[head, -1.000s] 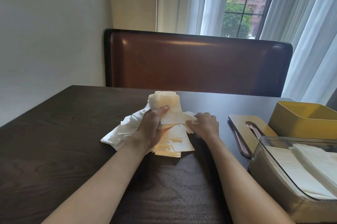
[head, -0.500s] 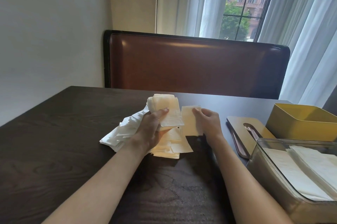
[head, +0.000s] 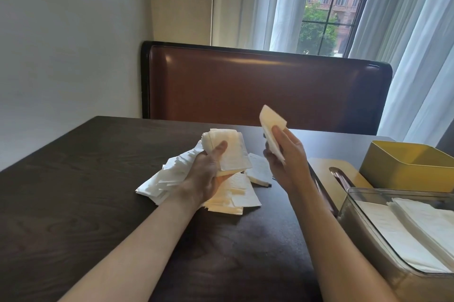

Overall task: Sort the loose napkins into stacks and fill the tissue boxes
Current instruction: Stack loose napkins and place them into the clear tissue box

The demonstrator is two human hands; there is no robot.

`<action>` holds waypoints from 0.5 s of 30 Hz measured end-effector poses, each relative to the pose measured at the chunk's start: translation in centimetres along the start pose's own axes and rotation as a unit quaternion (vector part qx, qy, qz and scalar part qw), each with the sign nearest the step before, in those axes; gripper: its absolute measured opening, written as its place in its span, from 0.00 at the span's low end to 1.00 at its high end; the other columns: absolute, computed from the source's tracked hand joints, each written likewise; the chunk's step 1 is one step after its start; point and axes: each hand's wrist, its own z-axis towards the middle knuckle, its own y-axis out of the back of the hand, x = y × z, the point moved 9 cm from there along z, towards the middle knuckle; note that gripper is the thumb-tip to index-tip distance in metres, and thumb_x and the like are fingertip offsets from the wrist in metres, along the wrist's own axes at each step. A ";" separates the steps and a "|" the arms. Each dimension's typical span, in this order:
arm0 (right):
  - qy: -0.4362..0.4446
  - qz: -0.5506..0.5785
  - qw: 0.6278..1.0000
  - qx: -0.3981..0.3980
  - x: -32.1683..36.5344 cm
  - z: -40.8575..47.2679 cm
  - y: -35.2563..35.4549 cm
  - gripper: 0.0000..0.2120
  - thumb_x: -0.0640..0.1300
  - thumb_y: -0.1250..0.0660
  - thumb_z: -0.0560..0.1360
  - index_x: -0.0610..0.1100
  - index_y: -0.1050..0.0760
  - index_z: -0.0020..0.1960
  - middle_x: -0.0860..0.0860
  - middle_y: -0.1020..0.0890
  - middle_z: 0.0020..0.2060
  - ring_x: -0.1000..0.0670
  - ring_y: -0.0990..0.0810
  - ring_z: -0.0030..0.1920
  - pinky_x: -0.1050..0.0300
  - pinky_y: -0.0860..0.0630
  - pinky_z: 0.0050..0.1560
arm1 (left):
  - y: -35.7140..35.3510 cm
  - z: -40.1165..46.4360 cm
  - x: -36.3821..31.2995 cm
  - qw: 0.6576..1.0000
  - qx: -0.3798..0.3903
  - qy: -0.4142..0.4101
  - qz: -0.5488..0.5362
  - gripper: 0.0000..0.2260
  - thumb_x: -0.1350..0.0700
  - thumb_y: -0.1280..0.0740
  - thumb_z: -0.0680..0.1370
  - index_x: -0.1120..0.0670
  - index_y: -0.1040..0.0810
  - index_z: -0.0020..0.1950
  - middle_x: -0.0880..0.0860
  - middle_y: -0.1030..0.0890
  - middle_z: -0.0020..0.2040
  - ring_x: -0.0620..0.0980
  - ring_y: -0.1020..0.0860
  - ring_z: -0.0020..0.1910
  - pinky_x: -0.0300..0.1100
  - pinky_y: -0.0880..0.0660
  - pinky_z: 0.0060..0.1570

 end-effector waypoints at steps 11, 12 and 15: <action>0.019 -0.250 0.968 -0.024 -2.0 0.8 0.5 0.05 0.47 0.33 0.80 0.50 0.19 0.54 0.53 0.16 0.43 0.53 0.22 0.40 0.62 0.26 0.36 | -1.4 -0.4 0.9 0.992 0.077 0.012 0.098 0.13 0.58 0.34 0.81 0.61 0.22 0.65 0.63 0.18 0.61 0.60 0.18 0.59 0.53 0.19 0.56; 0.021 -0.245 0.968 -0.048 -2.1 1.1 1.2 0.08 0.48 0.34 0.80 0.49 0.21 0.57 0.53 0.16 0.46 0.54 0.22 0.42 0.64 0.25 0.38 | -0.9 -0.2 1.0 0.995 0.056 0.016 0.080 0.13 0.58 0.34 0.81 0.62 0.22 0.64 0.64 0.19 0.61 0.60 0.18 0.59 0.53 0.19 0.54; 0.034 -0.366 0.925 -0.093 -2.9 2.1 4.0 0.16 0.45 0.34 0.80 0.44 0.25 0.66 0.49 0.19 0.60 0.51 0.22 0.57 0.61 0.23 0.52 | -0.3 0.3 1.1 0.999 0.032 0.024 0.020 0.12 0.59 0.35 0.81 0.62 0.22 0.63 0.64 0.19 0.61 0.61 0.19 0.60 0.53 0.19 0.52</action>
